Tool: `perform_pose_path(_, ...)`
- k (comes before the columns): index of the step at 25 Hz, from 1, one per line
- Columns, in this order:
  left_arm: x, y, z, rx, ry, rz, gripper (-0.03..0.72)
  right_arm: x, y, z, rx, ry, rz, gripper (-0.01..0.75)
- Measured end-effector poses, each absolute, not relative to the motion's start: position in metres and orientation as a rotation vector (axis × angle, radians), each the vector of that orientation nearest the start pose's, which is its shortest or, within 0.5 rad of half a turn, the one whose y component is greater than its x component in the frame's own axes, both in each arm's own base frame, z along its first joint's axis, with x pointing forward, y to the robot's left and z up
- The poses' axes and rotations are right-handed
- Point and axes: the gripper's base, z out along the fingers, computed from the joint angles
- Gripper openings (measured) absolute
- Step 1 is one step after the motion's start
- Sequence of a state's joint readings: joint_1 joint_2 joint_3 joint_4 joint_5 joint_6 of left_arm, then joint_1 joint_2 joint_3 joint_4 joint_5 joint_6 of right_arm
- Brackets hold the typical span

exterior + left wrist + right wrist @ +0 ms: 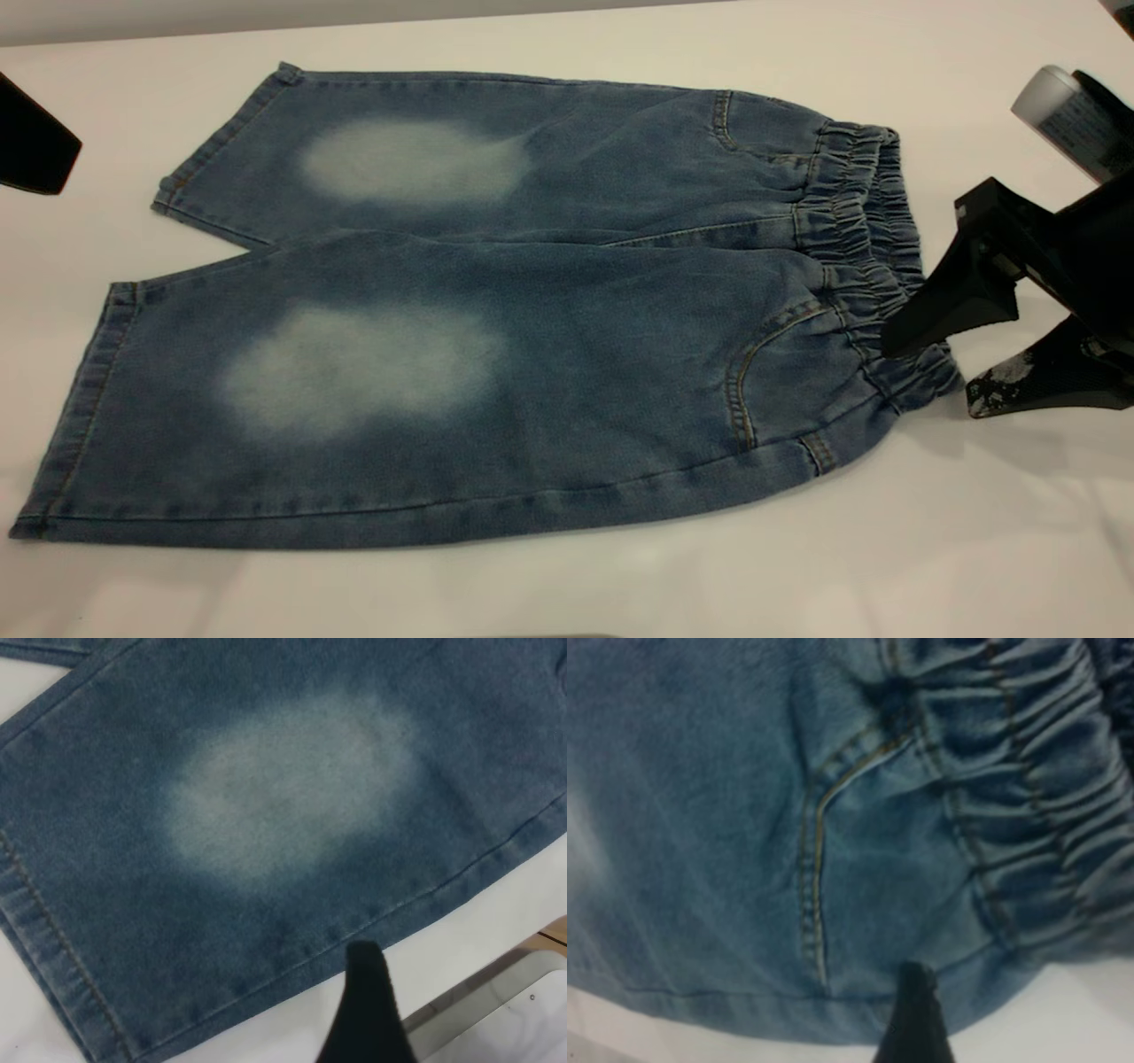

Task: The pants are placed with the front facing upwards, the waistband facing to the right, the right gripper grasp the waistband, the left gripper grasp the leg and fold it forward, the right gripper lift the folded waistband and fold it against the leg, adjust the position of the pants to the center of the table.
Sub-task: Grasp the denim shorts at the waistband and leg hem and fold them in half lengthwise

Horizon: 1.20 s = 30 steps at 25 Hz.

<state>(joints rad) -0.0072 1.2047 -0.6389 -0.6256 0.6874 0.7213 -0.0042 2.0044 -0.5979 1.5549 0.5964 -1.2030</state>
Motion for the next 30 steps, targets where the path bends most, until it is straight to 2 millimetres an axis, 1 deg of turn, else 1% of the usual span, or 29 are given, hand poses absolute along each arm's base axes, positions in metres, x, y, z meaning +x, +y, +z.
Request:
perform_pose_path(3, 0.208, -0.035, 0.230, 0.412, 2.543, -0.425, 0.491, 0.256, 0.046, 0.046, 0.430, 2.853, 0.929, 0.484)
perform_pose_path(7, 0.208, -0.035, 0.230, 0.412, 2.543, -0.425, 0.491, 0.254, 0.045, 0.038, 0.441, 2.875, 0.936, 0.484)
perform_pose_path(11, 0.208, -0.035, 0.230, 0.427, 2.539, -0.419, 0.491, 0.258, 0.047, 0.037, 0.387, 2.863, 0.963, 0.483)
perform_pose_path(18, 0.208, -0.035, 0.230, 0.439, 2.536, -0.415, 0.491, 0.272, 0.046, 0.041, 0.333, 2.822, 0.957, 0.483)
perform_pose_path(26, 0.208, -0.035, 0.230, 0.439, 2.536, -0.415, 0.491, 0.271, 0.051, 0.044, 0.255, 2.820, 1.043, 0.479)
perform_pose_path(30, 0.208, -0.035, 0.230, 0.439, 2.536, -0.415, 0.491, 0.273, 0.047, 0.039, 0.303, 2.818, 0.972, 0.459)
